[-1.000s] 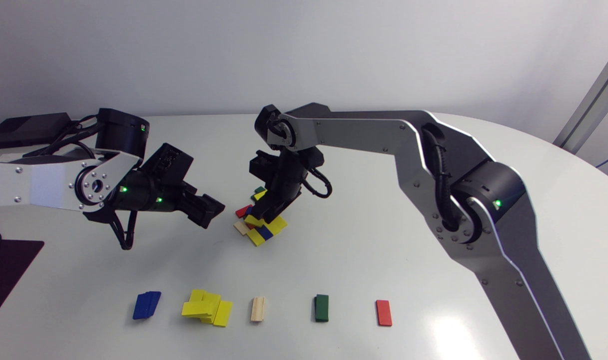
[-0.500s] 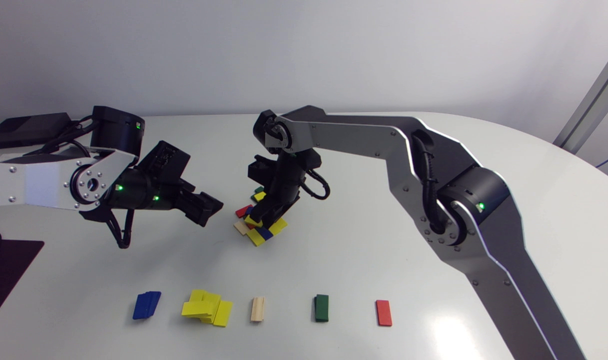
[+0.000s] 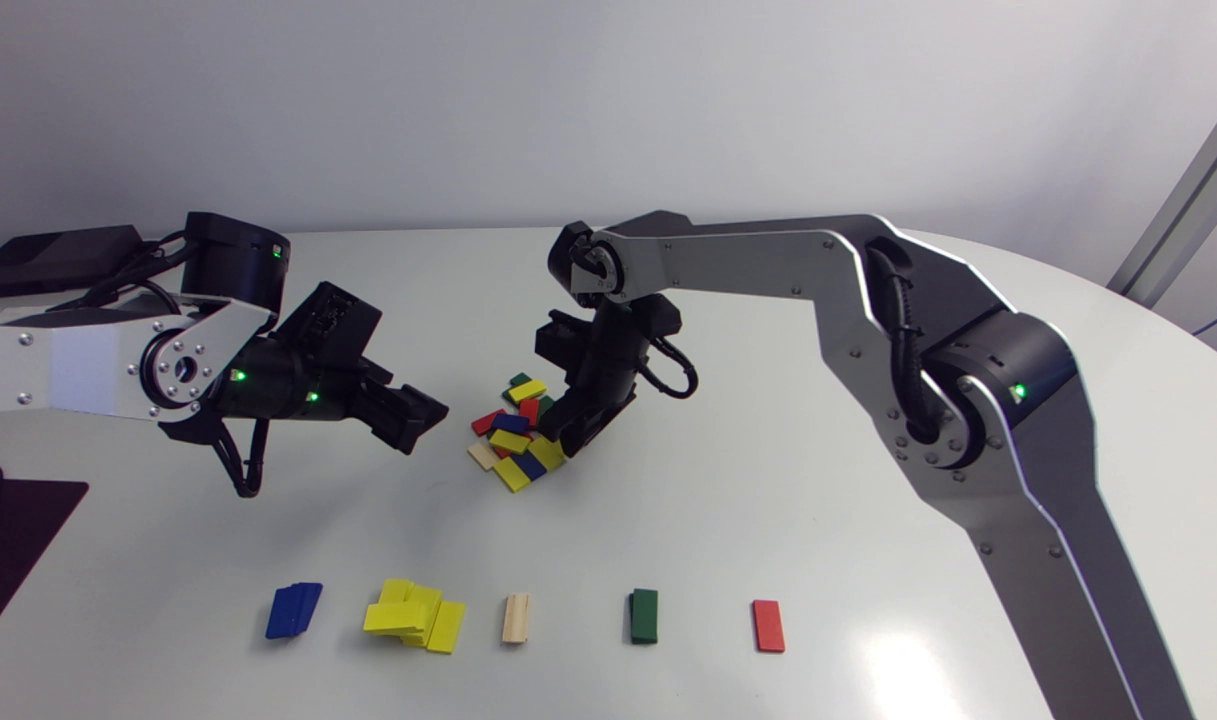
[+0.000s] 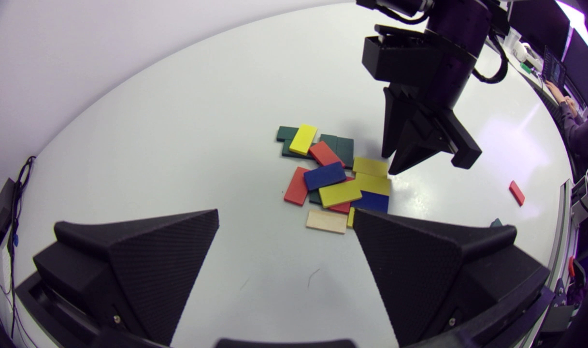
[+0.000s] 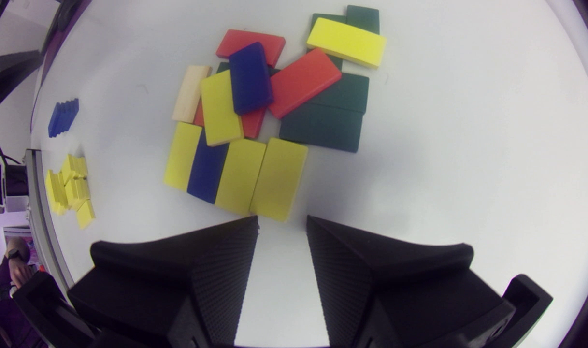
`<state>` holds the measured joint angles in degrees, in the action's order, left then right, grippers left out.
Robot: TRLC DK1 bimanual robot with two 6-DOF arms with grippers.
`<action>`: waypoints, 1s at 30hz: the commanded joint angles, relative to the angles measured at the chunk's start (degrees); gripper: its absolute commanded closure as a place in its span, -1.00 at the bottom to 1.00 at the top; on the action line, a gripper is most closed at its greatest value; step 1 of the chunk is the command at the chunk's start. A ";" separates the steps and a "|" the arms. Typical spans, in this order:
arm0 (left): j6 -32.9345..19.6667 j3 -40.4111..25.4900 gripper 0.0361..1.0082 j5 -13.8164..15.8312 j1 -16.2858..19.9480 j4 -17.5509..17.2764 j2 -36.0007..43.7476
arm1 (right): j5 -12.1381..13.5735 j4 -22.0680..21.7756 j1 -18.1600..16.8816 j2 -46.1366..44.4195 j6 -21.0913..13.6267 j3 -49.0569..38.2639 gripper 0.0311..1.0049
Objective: Take domino bricks one by one from the mixed stack on the table and place each onto the existing stack of the same color.
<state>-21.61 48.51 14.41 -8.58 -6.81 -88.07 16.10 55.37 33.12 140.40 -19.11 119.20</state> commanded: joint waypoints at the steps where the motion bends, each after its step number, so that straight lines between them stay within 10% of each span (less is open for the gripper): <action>1: -0.98 -0.35 -0.96 0.53 -0.12 -0.22 0.80 | -0.28 -0.27 0.27 -1.97 -0.75 -1.86 0.28; 14: -0.89 -1.14 -0.96 0.44 -0.12 -0.66 1.85 | -1.07 -1.41 5.28 -2.59 -0.05 0.33 0.28; 30: -0.89 -1.67 -0.96 0.53 0.05 -0.66 2.20 | 5.17 4.13 4.93 5.06 -0.40 7.01 0.28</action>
<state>-21.61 48.51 14.41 -8.62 -7.25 -86.98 21.02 58.00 38.52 143.06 -19.11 124.81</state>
